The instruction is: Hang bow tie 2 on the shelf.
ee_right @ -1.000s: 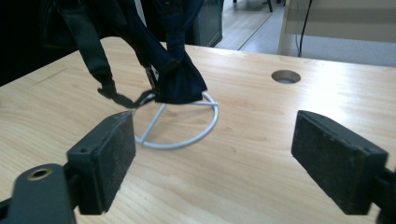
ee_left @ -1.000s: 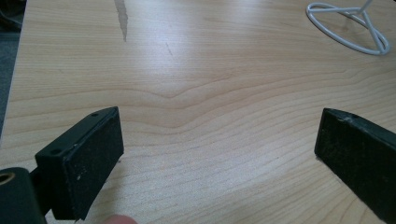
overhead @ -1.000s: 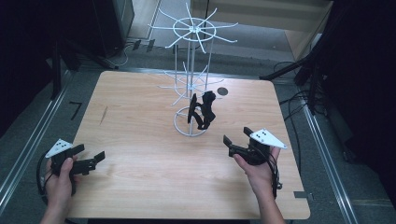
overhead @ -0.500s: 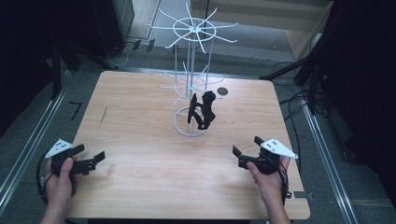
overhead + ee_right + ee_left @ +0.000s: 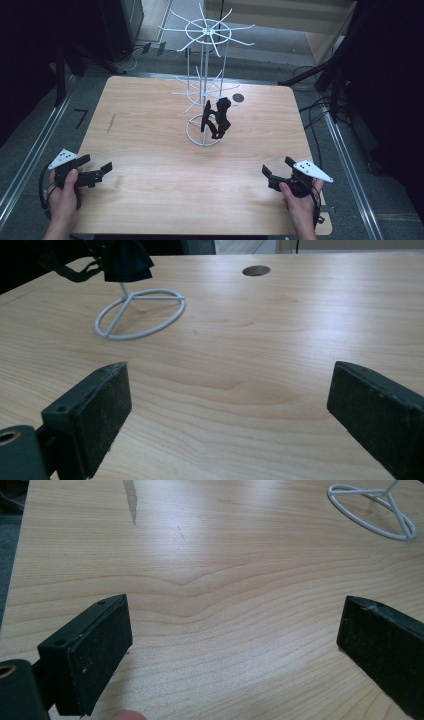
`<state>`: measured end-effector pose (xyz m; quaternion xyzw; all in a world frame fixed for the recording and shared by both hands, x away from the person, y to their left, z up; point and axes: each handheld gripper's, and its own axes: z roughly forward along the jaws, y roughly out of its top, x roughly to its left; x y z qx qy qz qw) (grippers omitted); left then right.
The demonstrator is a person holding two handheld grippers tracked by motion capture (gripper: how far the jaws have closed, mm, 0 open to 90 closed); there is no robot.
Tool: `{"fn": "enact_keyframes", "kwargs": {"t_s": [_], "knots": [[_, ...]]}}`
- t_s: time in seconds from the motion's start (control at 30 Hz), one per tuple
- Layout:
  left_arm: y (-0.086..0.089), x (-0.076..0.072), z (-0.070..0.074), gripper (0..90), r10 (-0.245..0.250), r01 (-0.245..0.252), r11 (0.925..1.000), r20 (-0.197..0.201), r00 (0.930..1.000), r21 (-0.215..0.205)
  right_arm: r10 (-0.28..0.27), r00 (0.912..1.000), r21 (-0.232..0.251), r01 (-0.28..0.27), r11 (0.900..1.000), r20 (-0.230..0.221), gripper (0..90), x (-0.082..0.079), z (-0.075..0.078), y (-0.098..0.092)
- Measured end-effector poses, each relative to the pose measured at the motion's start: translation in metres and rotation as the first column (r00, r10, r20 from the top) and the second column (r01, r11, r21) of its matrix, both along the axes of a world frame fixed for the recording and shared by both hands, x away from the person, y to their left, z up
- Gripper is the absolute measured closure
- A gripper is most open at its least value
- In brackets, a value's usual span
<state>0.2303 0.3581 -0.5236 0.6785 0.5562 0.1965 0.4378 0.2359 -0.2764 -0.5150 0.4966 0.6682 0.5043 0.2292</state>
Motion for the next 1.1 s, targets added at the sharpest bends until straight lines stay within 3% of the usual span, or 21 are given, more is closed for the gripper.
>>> {"fn": "enact_keyframes", "kwargs": {"t_s": [1.1], "knots": [[-0.001,-0.001,0.000,1.6,-0.003,0.003,1.0000,0.000,1.0000,0.003,-0.109,0.9920,-0.006,0.108,0.994,-0.064,6.5,-0.038,-0.025,-0.074]]}}
